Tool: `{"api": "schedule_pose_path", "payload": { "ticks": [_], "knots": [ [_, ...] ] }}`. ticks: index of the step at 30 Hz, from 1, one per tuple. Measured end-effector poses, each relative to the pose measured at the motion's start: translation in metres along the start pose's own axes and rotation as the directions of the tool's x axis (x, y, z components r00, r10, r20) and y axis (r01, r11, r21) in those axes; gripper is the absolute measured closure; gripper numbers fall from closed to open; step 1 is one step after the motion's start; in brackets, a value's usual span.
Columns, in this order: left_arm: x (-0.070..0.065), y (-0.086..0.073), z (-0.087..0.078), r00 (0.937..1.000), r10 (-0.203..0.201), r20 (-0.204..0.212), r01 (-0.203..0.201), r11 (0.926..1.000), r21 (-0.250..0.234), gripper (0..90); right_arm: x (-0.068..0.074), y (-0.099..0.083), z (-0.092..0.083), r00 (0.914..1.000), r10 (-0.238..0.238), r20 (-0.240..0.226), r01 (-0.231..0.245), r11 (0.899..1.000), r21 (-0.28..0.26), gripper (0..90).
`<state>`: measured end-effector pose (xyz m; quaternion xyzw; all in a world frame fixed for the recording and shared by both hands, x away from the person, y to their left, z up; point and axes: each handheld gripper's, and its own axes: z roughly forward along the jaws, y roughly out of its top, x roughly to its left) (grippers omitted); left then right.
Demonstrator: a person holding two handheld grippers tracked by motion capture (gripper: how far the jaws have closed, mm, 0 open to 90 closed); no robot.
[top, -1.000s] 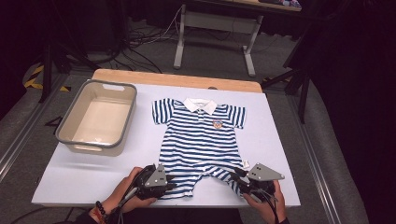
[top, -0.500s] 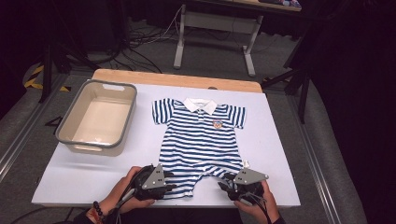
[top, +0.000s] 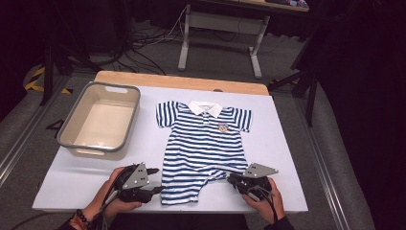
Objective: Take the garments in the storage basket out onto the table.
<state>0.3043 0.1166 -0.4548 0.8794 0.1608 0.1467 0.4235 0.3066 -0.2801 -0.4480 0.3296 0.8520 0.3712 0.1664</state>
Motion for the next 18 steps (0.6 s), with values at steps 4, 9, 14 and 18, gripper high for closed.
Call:
{"api": "schedule_pose_path", "payload": {
  "ticks": [4,9,14,18],
  "knots": [
    [0.001,-0.003,-0.005,0.9999,-0.008,-0.009,0.008,0.9999,-0.012,36.1,0.000,0.001,-0.007,0.9998,0.011,-0.014,-0.011,1.000,-0.025,88.1],
    [0.007,-0.009,-0.011,0.9975,-0.045,-0.053,0.044,0.9988,-0.023,23.9,0.007,0.005,-0.019,0.9989,-0.003,-0.046,0.001,0.999,-0.041,89.1],
    [0.012,-0.007,-0.016,0.9965,-0.046,-0.069,0.044,0.9986,-0.030,23.0,0.021,0.010,-0.025,0.9887,-0.055,-0.139,0.054,0.999,-0.007,89.0],
    [0.012,-0.005,-0.019,0.9955,-0.052,-0.079,0.049,0.9977,-0.047,22.2,0.040,0.013,-0.025,0.9745,-0.110,-0.196,0.120,0.992,0.040,88.9]
  ]
}}
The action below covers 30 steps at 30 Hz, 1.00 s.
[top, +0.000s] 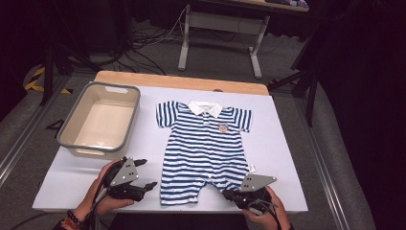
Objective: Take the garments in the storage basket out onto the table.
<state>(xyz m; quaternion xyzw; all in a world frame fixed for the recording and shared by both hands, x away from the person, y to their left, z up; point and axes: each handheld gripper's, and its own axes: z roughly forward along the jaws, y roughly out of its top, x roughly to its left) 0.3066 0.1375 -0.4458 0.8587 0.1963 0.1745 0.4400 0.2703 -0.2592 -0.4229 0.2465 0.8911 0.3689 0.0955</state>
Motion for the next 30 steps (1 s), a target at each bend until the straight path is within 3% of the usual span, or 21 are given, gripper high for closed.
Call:
{"api": "schedule_pose_path", "payload": {
  "ticks": [3,6,14,15,20,22,26,30],
  "knots": [
    [0.000,-0.001,0.001,1.0000,-0.002,-0.001,0.002,1.0000,0.007,20.8,0.009,0.003,0.004,0.9990,-0.009,-0.044,0.009,1.000,0.009,87.0],
    [0.000,-0.001,0.000,1.0000,-0.001,-0.010,0.001,1.0000,0.005,19.1,0.014,0.004,0.009,0.9984,-0.035,-0.044,0.036,0.999,0.025,82.7],
    [0.001,-0.002,0.000,0.9996,-0.025,-0.011,0.024,0.9994,-0.025,15.8,0.005,0.003,0.006,0.9991,-0.041,-0.009,0.040,0.996,-0.081,74.5],
    [0.002,-0.003,-0.001,0.9996,-0.030,-0.004,0.029,0.9990,-0.033,15.1,0.000,0.003,0.005,0.9992,-0.035,0.018,0.036,0.992,-0.117,73.0],
    [0.000,-0.006,-0.004,0.9989,-0.037,-0.030,0.035,0.9963,-0.079,13.5,-0.015,0.004,0.000,0.9949,-0.004,0.101,0.024,0.980,-0.198,68.3],
    [0.000,-0.008,-0.006,0.9987,-0.041,-0.028,0.038,0.9937,-0.105,12.8,-0.023,0.003,-0.002,0.9894,0.006,0.145,0.026,0.974,-0.224,67.0],
    [0.001,-0.011,-0.008,0.9977,-0.058,-0.037,0.053,0.9921,-0.114,11.7,-0.037,0.000,-0.006,0.9818,0.029,0.188,0.019,0.968,-0.250,63.9],
    [0.002,-0.014,-0.009,0.9944,-0.091,-0.054,0.084,0.9901,-0.113,11.1,-0.057,-0.006,-0.008,0.9659,0.070,0.249,0.001,0.962,-0.273,57.3]
  ]
}}
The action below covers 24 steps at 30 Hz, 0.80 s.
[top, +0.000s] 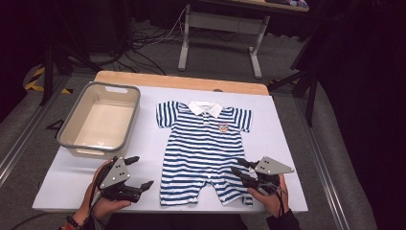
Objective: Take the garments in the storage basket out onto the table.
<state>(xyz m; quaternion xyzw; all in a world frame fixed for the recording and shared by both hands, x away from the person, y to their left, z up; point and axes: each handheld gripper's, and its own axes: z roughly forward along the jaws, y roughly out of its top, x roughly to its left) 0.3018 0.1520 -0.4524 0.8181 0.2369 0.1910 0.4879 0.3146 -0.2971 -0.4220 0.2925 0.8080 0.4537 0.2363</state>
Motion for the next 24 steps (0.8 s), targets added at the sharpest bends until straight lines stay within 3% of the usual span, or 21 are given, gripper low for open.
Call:
{"api": "schedule_pose_path", "payload": {
  "ticks": [12,16,20,24],
  "knots": [
    [0.002,-0.005,-0.004,0.9996,-0.003,-0.030,0.003,1.0000,0.006,9.7,-0.030,-0.012,-0.001,0.9933,0.055,0.102,-0.051,0.998,-0.038,36.0],
    [0.000,-0.003,-0.005,0.9990,0.001,-0.046,-0.001,1.0000,-0.002,10.3,-0.030,-0.012,0.000,0.9916,0.053,0.118,-0.046,0.997,-0.057,31.8],
    [-0.001,-0.005,-0.002,0.9995,-0.002,-0.033,0.002,0.9999,0.013,10.6,-0.027,-0.012,0.000,0.9913,0.050,0.121,-0.043,0.997,-0.061,28.9],
    [-0.004,-0.006,-0.004,0.9989,0.022,-0.041,-0.021,0.9993,0.030,11.7,-0.025,-0.012,0.001,0.9894,0.052,0.136,-0.043,0.997,-0.065,24.0]
  ]
}}
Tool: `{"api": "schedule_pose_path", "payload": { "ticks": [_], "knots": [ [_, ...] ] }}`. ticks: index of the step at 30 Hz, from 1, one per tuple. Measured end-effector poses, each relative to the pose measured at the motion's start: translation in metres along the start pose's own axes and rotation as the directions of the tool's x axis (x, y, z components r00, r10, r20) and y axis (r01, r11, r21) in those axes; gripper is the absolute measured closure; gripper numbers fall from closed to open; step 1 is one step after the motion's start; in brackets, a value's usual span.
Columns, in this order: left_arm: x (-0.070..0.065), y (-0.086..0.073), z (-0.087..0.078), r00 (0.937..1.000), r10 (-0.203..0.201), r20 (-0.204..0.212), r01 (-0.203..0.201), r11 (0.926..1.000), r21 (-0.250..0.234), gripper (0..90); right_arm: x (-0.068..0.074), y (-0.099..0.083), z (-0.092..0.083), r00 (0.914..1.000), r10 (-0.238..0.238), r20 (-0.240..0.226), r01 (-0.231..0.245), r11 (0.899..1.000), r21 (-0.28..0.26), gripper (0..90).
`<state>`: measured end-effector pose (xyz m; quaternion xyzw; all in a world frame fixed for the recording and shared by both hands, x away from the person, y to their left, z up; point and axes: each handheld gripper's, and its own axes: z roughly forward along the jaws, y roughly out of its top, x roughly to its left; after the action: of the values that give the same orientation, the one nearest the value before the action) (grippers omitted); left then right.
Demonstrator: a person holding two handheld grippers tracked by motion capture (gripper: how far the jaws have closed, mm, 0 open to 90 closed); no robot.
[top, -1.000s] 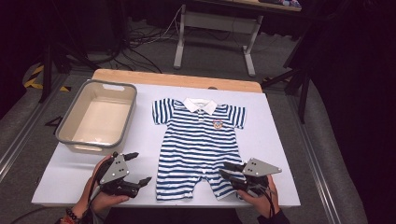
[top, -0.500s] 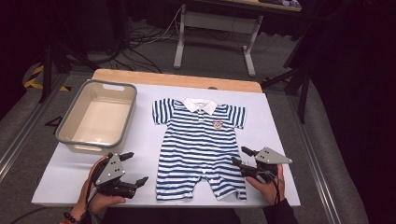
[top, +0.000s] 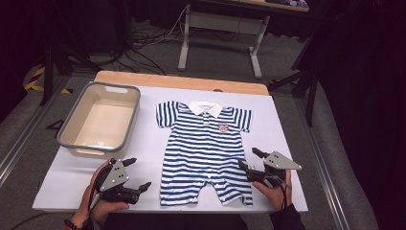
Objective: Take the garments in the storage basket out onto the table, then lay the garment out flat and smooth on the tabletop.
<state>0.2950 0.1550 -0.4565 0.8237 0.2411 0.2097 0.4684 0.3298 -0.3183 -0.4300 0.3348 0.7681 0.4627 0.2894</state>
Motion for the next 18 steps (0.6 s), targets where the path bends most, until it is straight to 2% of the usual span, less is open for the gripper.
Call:
{"api": "schedule_pose_path", "payload": {
  "ticks": [7,11,15,18],
  "knots": [
    [-0.001,-0.002,0.001,0.9999,-0.012,0.008,0.012,0.9999,0.009,13.1,0.004,-0.002,0.002,1.0000,-0.002,0.003,0.002,1.000,0.013,20.6],
    [-0.003,-0.002,0.003,0.9999,-0.012,0.007,0.012,0.9997,0.019,13.1,0.005,-0.001,0.003,1.0000,-0.003,0.000,0.003,1.000,0.017,22.5],
    [-0.005,0.001,0.006,0.9998,-0.002,0.018,0.001,0.9998,0.021,13.2,0.006,-0.002,0.002,0.9999,-0.008,-0.007,0.008,1.000,0.018,23.3],
    [-0.006,0.003,0.010,0.9996,0.005,0.030,-0.006,0.9996,0.029,14.9,0.006,-0.003,0.001,0.9999,-0.014,0.005,0.014,1.000,0.025,24.0]
  ]
}}
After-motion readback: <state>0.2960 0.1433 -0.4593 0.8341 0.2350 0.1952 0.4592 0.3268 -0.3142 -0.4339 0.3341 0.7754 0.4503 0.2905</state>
